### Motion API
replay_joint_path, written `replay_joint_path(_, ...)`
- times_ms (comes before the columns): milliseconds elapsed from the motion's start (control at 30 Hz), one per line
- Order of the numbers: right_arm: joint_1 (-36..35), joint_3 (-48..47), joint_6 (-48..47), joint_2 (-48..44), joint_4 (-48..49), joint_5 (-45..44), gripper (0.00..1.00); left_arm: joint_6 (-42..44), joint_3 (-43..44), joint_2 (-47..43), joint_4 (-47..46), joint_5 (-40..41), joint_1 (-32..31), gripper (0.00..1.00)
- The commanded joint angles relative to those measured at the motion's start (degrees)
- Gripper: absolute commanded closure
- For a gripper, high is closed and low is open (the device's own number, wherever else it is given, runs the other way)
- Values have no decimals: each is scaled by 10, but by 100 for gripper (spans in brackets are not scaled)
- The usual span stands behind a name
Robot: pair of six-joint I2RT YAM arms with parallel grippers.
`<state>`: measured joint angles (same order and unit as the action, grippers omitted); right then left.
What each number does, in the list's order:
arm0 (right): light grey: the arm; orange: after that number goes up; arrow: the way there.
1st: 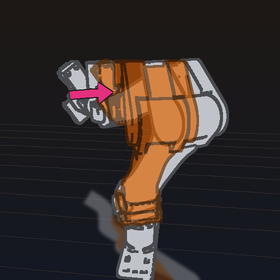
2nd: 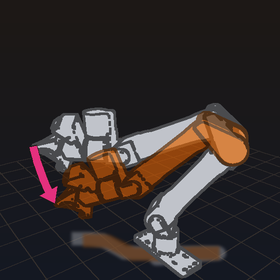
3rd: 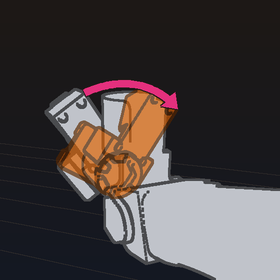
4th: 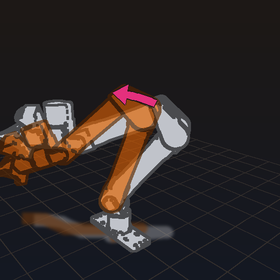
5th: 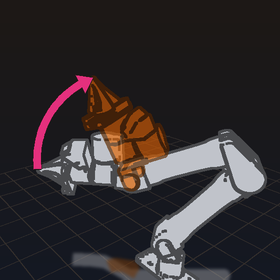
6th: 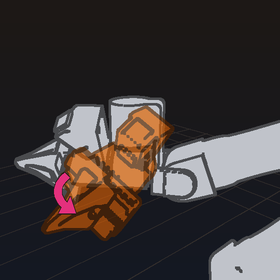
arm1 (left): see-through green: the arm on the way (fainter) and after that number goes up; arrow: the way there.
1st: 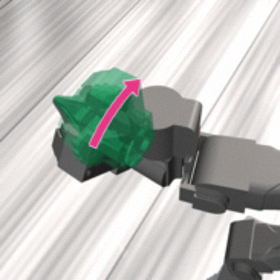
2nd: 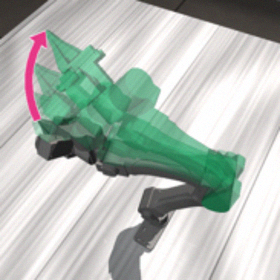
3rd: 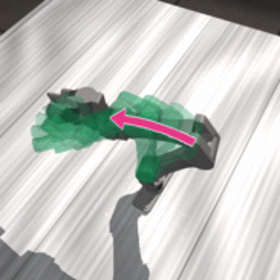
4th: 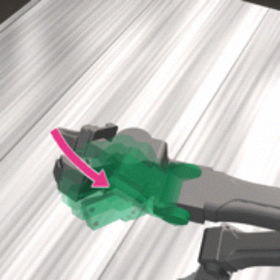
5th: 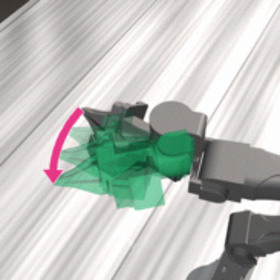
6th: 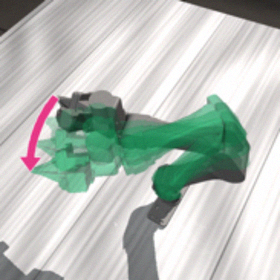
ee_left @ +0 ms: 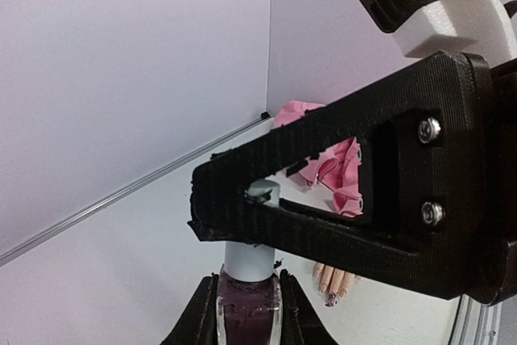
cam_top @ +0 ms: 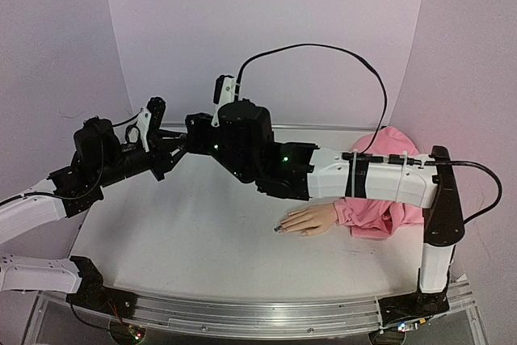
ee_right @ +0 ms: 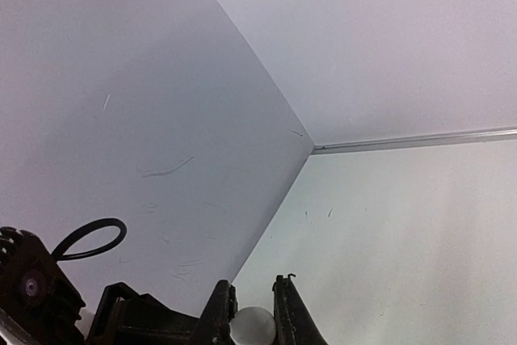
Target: Paint the nails
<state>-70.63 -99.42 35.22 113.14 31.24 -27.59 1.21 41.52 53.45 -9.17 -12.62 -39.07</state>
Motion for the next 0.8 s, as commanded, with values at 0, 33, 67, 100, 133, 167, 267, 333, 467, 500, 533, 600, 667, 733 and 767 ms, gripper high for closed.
replay_joint_path(0,-52,15,-16,-35,-48,49,79,8,21,5,-81,49,4,100)
replay_joint_path(33,-39,32,-29,-53,-42,73,71,8,21,6,-80,41,4,100)
replay_joint_path(67,-27,50,-46,-73,-31,102,60,8,22,8,-79,33,4,100)
replay_joint_path(100,-15,69,-68,-93,-18,146,48,8,24,10,-79,22,4,100)
replay_joint_path(133,0,84,-95,-119,-11,194,37,7,26,13,-78,8,4,100)
replay_joint_path(167,12,95,-116,-134,-9,249,25,5,30,16,-76,-7,4,100)
replay_joint_path(267,48,129,-152,-177,-21,347,3,-7,39,29,-72,-67,4,100)
replay_joint_path(333,87,162,-149,-199,-22,438,2,-15,50,41,-71,-135,4,100)
replay_joint_path(467,138,209,-177,-228,-22,591,2,-44,78,76,-71,-303,4,100)
replay_joint_path(500,142,219,-193,-233,-21,622,3,-54,89,94,-71,-349,4,100)
replay_joint_path(533,144,227,-214,-238,-21,654,6,-63,98,106,-71,-387,4,100)
replay_joint_path(600,144,241,-237,-249,-19,684,14,-80,117,129,-71,-451,4,100)
replay_joint_path(667,144,254,-243,-258,-4,700,25,-84,127,143,-71,-496,4,100)
replay_joint_path(733,145,263,-242,-264,10,705,36,-85,129,148,-71,-518,4,100)
replay_joint_path(767,145,266,-241,-266,17,706,39,-85,130,149,-71,-527,4,100)
